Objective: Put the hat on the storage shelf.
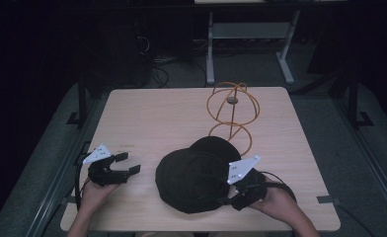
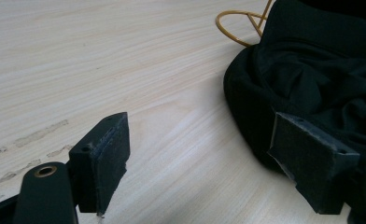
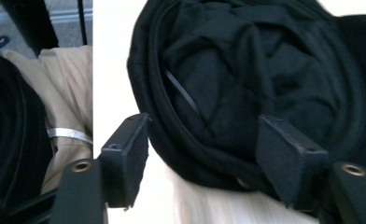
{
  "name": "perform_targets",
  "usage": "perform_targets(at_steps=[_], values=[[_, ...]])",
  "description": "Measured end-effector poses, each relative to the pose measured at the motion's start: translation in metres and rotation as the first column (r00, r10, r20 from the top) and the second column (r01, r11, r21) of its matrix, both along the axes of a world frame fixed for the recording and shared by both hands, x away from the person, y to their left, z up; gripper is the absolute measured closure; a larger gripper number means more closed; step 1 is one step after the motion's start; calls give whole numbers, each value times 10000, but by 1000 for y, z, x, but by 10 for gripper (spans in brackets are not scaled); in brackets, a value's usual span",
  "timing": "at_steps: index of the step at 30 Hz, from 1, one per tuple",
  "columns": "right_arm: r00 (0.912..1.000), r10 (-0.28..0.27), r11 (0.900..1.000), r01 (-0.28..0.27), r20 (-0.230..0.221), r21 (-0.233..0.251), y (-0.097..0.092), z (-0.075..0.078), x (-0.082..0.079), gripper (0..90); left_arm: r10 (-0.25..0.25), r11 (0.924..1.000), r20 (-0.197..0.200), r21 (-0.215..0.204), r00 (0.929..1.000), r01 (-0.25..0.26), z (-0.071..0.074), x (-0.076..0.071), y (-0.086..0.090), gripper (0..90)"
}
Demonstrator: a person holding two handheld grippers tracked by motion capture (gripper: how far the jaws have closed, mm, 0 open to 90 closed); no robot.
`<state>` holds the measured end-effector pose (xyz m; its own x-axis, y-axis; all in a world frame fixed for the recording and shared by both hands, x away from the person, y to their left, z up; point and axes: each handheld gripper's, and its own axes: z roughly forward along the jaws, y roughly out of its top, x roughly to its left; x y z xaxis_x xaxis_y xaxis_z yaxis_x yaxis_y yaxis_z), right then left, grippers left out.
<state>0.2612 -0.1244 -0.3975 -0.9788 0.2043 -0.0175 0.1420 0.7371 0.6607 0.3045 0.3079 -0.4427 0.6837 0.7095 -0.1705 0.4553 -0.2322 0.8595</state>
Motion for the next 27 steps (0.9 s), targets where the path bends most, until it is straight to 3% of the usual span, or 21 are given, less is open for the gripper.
perform_targets(at_steps=[5, 11, 15, 21, 27], values=[[9977, 666, 9967, -662, 78, -460, 25, -6, 3, 408, -89, 9999, -60, 112, 9999, 90, -1, 1, -1, 195], [9917, 1243, 9894, -1263, -315, -722, 55, -12, 3, 462, -92, 9998, -44, -179, 9999, 91, 0, 1, 0, 195], [9869, 1568, 9825, -1598, -377, -958, 70, -17, 3, 499, -76, 9999, -100, -145, 9999, 74, -1, 1, 1, 195], [9800, 1820, 9729, -1914, -808, -1300, 90, -28, 6, 611, -108, 9999, -147, -106, 9998, 106, -2, 2, 1, 195], [9781, 1894, 9724, -1990, -859, -1222, 98, -29, 7, 703, -146, 9998, -162, -114, 9998, 144, -2, 2, 1, 195]])
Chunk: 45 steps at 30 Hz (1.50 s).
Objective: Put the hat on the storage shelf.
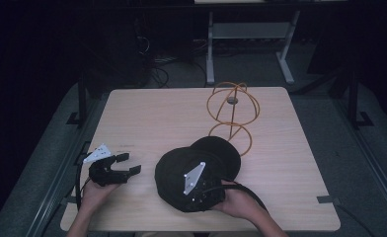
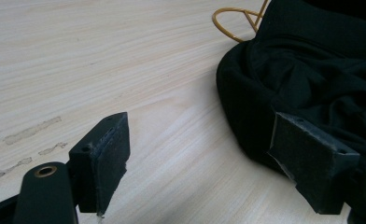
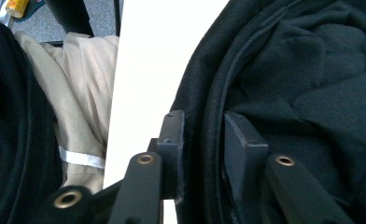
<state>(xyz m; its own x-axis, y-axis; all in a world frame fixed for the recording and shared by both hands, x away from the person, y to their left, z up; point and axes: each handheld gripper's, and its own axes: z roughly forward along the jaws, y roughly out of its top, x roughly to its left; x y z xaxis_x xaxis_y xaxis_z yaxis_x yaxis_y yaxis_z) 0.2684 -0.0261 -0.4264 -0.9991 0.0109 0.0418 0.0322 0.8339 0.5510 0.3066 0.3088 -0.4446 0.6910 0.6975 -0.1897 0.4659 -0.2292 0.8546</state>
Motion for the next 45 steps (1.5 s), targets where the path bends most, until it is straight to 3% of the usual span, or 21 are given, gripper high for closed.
perform_targets(at_steps=[6, 19, 27, 33, 34, 35, 39, 40, 41, 42, 43, 44, 45], values=[[9999, -54, 10000, 54, 101, -49, 5, -1, 1, 718, -6, 10000, -12, -20, 10000, 6, 0, 0, -1, 196], [9997, -137, 9995, 131, -201, -305, 12, -8, 3, 739, -86, 9999, -63, 103, 9999, 87, -1, 0, -2, 196], [9992, -336, 9994, 334, -231, -55, 12, -2, 4, 795, -52, 9999, 69, 136, 10000, 51, 1, 0, -1, 197], [9926, -1052, 9861, 1119, -601, 1231, 7, 22, 9, 798, -200, 9998, 152, -74, 9997, 202, 5, -1, -4, 209], [9926, -1052, 9861, 1119, -601, 1231, 7, 22, 9, 798, -200, 9998, 152, -74, 9997, 202, 5, -1, -4, 210], [9914, -1160, 9795, 1242, -599, 1586, 6, 31, 12, 798, -313, 9994, 244, -106, 9992, 316, 7, -2, -6, 210], [9903, -1240, 9729, 1337, -621, 1886, 6, 42, 15, 797, -621, 9978, 379, -188, 9973, 629, 10, -4, -12, 213], [9900, -1256, 9667, 1368, -647, 2164, 6, 50, 17, 797, -893, 9957, 510, -196, 9947, 904, 12, -6, -15, 212], [9900, -1256, 9667, 1368, -647, 2164, 6, 50, 17, 797, -893, 9957, 510, -196, 9947, 904, 12, -6, -15, 213], [9880, -1310, 9590, 1471, -815, 2420, 5, 57, 19, 797, -1078, 9934, 708, -326, 9916, 1103, 14, -8, -18, 214], [9880, -1310, 9590, 1471, -815, 2420, 5, 57, 19, 797, -1078, 9934, 708, -326, 9916, 1103, 14, -8, -18, 215], [9867, -1353, 9512, 1549, -902, 2670, 5, 63, 21, 797, -1228, 9911, 813, -422, 9891, 1266, 17, -10, -19, 217], [9864, -1371, 9498, 1570, -911, 2707, 5, 66, 22, 797, -1295, 9895, 864, -527, 9878, 1343, 18, -10, -19, 217]])
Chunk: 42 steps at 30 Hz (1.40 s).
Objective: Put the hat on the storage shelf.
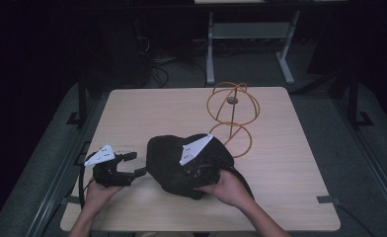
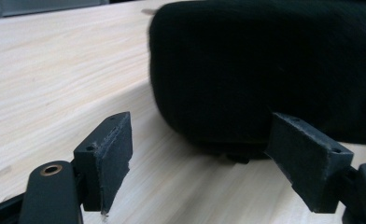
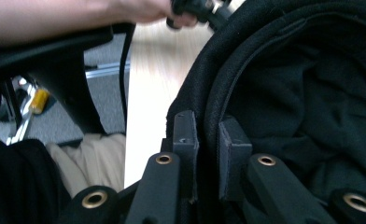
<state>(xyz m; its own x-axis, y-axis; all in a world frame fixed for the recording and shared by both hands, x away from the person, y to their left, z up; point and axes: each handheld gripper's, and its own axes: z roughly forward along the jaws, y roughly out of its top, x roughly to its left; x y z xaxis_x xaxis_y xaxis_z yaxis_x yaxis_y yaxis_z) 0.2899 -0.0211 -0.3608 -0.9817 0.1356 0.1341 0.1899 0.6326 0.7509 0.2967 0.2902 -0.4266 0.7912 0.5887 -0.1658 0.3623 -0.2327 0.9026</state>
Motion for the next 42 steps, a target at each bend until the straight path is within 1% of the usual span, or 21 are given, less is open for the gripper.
perform_targets(at_steps=[2, 3, 5, 6, 7, 9, 11, 13, 15, 17, 21, 24, 27, 28, 29, 31, 32, 35, 37, 39, 42], values=[[10000, -61, 9999, 62, -46, 87, 0, 3, 1, 797, -95, 10000, 29, -22, 10000, 95, 1, 0, 1, 218], [9998, -189, 9996, 190, -73, 215, 0, 9, 2, 796, -142, 9999, 144, 37, 9998, 142, 3, -2, 0, 218], [9998, -204, 9995, 205, -51, 241, -1, 11, 3, 796, -188, 9998, 194, -20, 9996, 189, 4, -2, -2, 218], [9996, -274, 9988, 276, -65, 394, -2, 16, 5, 797, -319, 9995, 267, 14, 9991, 319, 5, -3, -2, 217], [9997, -251, 9985, 255, -74, 489, -3, 18, 5, 797, -521, 9986, 439, -29, 9977, 523, 8, -4, -5, 217], [9997, -244, 9978, 248, -78, 608, -4, 23, 6, 796, -708, 9975, 636, -29, 9955, 711, 13, -6, -10, 217], [9997, -199, 9973, 206, -110, 704, -5, 28, 7, 796, -746, 9972, 952, 30, 9927, 746, 18, -7, -14, 217], [9998, -107, 9970, 120, -180, 760, -6, 32, 7, 796, -757, 9971, 1131, -10, 9907, 763, 23, -6, -15, 216], [9999, -19, 9965, 34, -172, 830, -7, 36, 7, 795, -758, 9970, 1181, -69, 9901, 771, 26, -4, -16, 217], [9997, 154, 9957, -139, -164, 919, -7, 39, 7, 795, -756, 9971, 1253, 0, 9892, 762, 27, -2, -17, 218], [9995, 286, 9950, -270, -156, 966, -6, 46, 6, 795, -941, 9955, 1237, 24, 9878, 946, 31, 2, -19, 246], [9988, 484, 9941, -471, -102, 972, -4, 48, 7, 796, -1062, 9940, 1136, -121, 9878, 1083, 31, 7, -18, 350], [9980, 623, 9937, -609, -117, 945, -2, 50, 7, 795, -1396, 9898, 923, -163, 9859, 1417, 32, 12, -20, 455], [9980, 623, 9937, -609, -117, 945, -2, 50, 7, 795, -1396, 9898, 923, -163, 9859, 1417, 32, 12, -20, 494], [9971, 733, 9926, -709, -208, 985, -1, 50, 8, 795, -1549, 9875, 1024, -121, 9826, 1569, 33, 12, -22, 532], [9968, 761, 9922, -733, -238, 1006, -1, 50, 9, 796, -1637, 9861, 1075, -125, 9806, 1660, 35, 13, -25, 553], [9968, 751, 9920, -721, -262, 1036, -1, 50, 9, 795, -1683, 9852, 1138, -135, 9791, 1709, 37, 13, -26, 589], [9971, 715, 9897, -674, -275, 1266, -5, 51, 11, 795, -1830, 9824, 1084, -176, 9771, 1860, 42, 16, -26, 723], [9972, 696, 9891, -654, -274, 1321, -6, 52, 12, 795, -1878, 9813, 1071, -216, 9764, 1911, 43, 17, -26, 779], [9980, 560, 9865, -505, -310, 1559, -12, 52, 13, 794, -1874, 9819, 1072, -59, 9764, 1891, 49, 16, -28, 822], [9984, 403, 9836, -326, -399, 1776, -20, 52, 15, 793, -1848, 9827, 1139, 64, 9761, 1853, 57, 16, -30, 844]])
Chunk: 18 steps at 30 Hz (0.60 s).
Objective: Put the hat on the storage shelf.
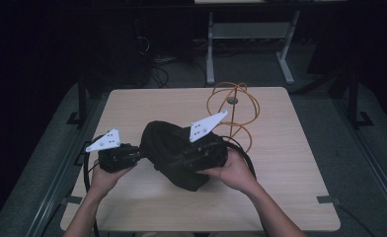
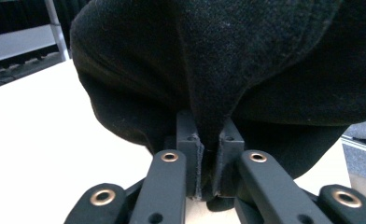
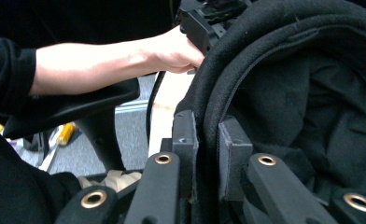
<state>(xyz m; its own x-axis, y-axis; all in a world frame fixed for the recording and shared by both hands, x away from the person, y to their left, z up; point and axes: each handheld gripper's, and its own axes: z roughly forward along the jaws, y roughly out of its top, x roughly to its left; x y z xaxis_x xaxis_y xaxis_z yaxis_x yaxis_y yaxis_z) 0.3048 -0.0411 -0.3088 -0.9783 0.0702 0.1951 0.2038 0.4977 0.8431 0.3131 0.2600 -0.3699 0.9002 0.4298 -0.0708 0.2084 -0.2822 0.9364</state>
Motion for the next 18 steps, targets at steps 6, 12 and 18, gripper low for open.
perform_targets(at_steps=[6, 12, 18], values=[[9997, -214, 9992, 216, -87, 343, -12, -4, 2, 785, 51, 9996, 163, 282, 9999, -56, 15, 2, -2, 851], [9982, -592, 9939, 598, -87, 929, -26, -7, 4, 738, 144, 9983, 343, 552, 9993, -163, 42, 7, -6, 855], [9934, -1101, 9912, 1074, 326, 777, -35, -13, 1, 669, 117, 9962, 718, 854, 9973, -179, 73, 13, -15, 858]])
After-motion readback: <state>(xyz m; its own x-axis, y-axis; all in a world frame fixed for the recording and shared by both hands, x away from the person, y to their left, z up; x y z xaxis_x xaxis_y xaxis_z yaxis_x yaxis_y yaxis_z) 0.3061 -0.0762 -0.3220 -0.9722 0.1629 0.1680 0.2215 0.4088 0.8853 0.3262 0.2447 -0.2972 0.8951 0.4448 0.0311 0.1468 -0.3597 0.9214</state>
